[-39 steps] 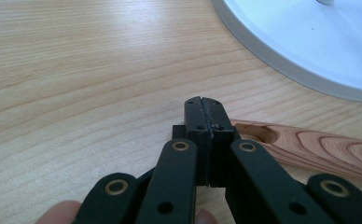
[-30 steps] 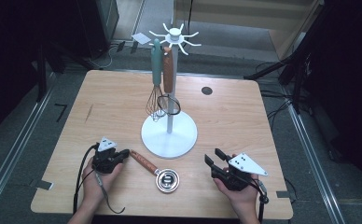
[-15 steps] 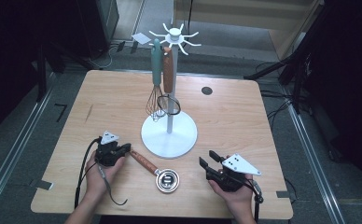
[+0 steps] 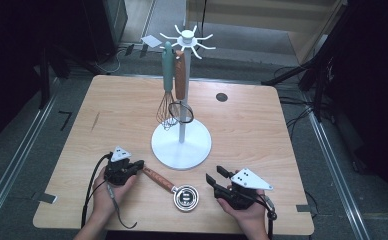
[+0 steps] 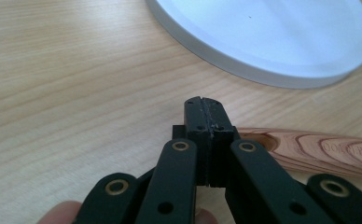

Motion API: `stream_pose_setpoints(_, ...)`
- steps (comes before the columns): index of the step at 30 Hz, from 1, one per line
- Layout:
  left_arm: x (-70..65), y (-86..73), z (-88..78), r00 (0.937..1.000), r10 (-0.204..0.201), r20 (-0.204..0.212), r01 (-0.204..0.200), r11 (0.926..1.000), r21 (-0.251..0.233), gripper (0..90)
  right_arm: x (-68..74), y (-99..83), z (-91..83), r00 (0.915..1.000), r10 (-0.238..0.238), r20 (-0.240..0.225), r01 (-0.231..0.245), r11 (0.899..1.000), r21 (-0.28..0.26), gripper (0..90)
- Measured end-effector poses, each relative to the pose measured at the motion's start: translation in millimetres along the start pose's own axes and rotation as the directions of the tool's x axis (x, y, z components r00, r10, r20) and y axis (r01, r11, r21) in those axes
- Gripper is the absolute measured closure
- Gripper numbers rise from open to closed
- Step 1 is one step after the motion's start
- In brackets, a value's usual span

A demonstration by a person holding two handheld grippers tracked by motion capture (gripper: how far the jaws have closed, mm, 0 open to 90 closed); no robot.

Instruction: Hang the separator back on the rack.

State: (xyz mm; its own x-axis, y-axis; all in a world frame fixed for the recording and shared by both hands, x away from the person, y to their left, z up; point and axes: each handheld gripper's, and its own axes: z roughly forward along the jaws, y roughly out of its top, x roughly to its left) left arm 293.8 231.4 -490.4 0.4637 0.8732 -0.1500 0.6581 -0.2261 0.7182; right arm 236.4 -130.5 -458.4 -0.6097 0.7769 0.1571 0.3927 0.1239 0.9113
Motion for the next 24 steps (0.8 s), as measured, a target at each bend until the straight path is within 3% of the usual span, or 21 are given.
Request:
stream_pose_setpoints(7, -20.1, -4.6, 0.3, 0.9992, 0.026, 0.031, -0.026, 0.9996, 0.01, 90.0, 22.4, -4.1, 13.6, 0.9956, -0.044, -0.083, 0.05, 0.997, 0.066, 53.2)
stream_pose_setpoints(15, -39.1, -7.0, 3.3, 0.9981, 0.037, 0.049, -0.038, 0.9992, 0.012, 90.0, 35.8, -8.8, 25.0, 0.9853, -0.072, -0.155, 0.097, 0.983, 0.155, 55.4)
stream_pose_setpoints(18, -44.4, -7.9, 4.1, 0.9976, 0.042, 0.055, -0.042, 0.999, 0.011, 90.0, 39.8, -10.8, 28.7, 0.9795, -0.085, -0.182, 0.123, 0.971, 0.203, 56.6)
stream_pose_setpoints(24, -49.2, -8.4, 5.1, 0.9976, 0.042, 0.054, -0.043, 0.9991, 0.009, 90.0, 48.7, -19.2, 39.4, 0.9672, -0.14, -0.212, 0.198, 0.937, 0.288, 57.7)
